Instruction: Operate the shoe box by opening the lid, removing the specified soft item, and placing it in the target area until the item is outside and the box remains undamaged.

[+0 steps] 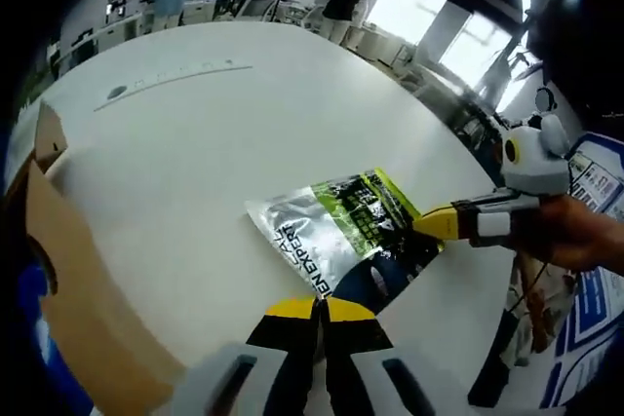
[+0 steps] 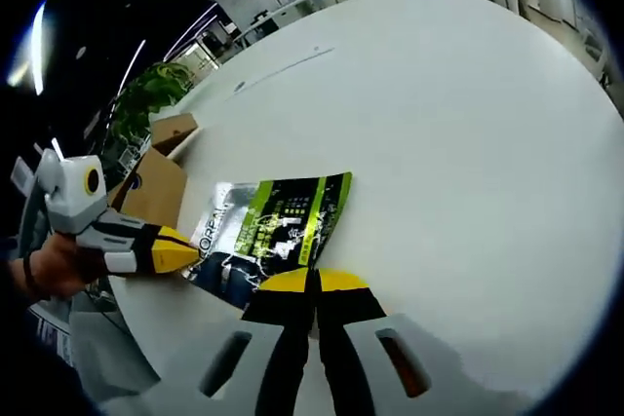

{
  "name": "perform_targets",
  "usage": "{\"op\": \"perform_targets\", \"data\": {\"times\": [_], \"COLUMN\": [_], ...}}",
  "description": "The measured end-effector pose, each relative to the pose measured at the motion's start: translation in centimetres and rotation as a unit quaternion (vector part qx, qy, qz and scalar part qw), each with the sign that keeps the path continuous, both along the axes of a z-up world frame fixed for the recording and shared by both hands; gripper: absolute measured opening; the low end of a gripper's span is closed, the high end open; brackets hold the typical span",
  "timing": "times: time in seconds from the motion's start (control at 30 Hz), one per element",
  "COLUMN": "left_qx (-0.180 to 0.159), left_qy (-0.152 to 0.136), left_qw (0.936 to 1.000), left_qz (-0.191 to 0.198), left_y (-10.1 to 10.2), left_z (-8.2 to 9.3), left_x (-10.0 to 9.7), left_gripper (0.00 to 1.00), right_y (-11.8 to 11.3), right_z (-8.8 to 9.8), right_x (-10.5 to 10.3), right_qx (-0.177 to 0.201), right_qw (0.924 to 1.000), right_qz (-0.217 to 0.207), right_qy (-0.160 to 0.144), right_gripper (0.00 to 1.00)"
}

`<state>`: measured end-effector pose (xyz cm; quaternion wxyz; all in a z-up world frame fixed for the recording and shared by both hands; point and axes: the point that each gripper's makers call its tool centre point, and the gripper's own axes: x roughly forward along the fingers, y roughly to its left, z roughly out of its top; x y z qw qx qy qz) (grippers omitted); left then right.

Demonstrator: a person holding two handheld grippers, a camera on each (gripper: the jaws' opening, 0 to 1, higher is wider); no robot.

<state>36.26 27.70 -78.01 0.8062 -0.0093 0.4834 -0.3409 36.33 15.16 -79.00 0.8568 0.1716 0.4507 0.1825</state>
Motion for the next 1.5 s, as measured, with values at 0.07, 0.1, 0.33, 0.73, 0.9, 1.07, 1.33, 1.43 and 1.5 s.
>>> {"op": "perform_targets", "data": {"times": [0.07, 0.1, 0.33, 0.73, 0.9, 1.07, 1.33, 1.43, 1.5], "left_qx": [0.003, 0.004, 0.026, 0.013, 0.006, -0.015, -0.045, -0.051, -0.052], "left_qy": [0.001, 0.002, -0.010, -0.035, -0.048, -0.059, -0.077, -0.086, -0.092], "left_qw": [1.0000, 1.0000, 0.9996, 0.9991, 0.9985, 0.9978, 0.9959, 0.9949, 0.9944], "left_qz": [0.000, 0.001, -0.004, -0.021, -0.027, -0.026, -0.016, -0.010, -0.007], "left_y": [0.1, 0.1, 0.9, 1.0, 1.1, 1.2, 2.4, 3.4, 4.2], "left_z": [0.0, -0.1, 0.1, 2.1, 3.2, 4.8, 7.1, 7.9, 8.3], "left_x": [0.0, 0.0, 0.1, -0.2, -0.1, -0.1, 0.1, 0.2, 0.2], "left_gripper": [0.01, 0.01, 0.06, 0.08, 0.09, 0.09, 0.09, 0.09, 0.09], "right_y": [0.0, 0.0, 0.0, -0.8, -1.6, -1.6, 0.7, 2.0, 2.9], "right_z": [0.0, 0.0, 0.1, 1.0, 2.1, 3.5, 5.4, 6.1, 6.6], "right_x": [0.1, 0.1, 0.2, -0.1, 0.2, 0.4, 0.9, 1.2, 1.4], "right_qx": [0.001, 0.001, -0.015, -0.041, -0.047, -0.049, -0.053, -0.051, -0.053], "right_qw": [1.0000, 1.0000, 0.9999, 0.9991, 0.9987, 0.9982, 0.9971, 0.9966, 0.9960], "right_qz": [-0.003, -0.003, 0.001, 0.002, -0.006, -0.013, 0.003, 0.009, 0.017], "right_qy": [0.001, 0.001, -0.004, -0.011, -0.021, -0.031, -0.054, -0.064, -0.070], "right_gripper": [0.00, 0.00, 0.02, 0.04, 0.03, 0.03, 0.05, 0.05, 0.06]}}
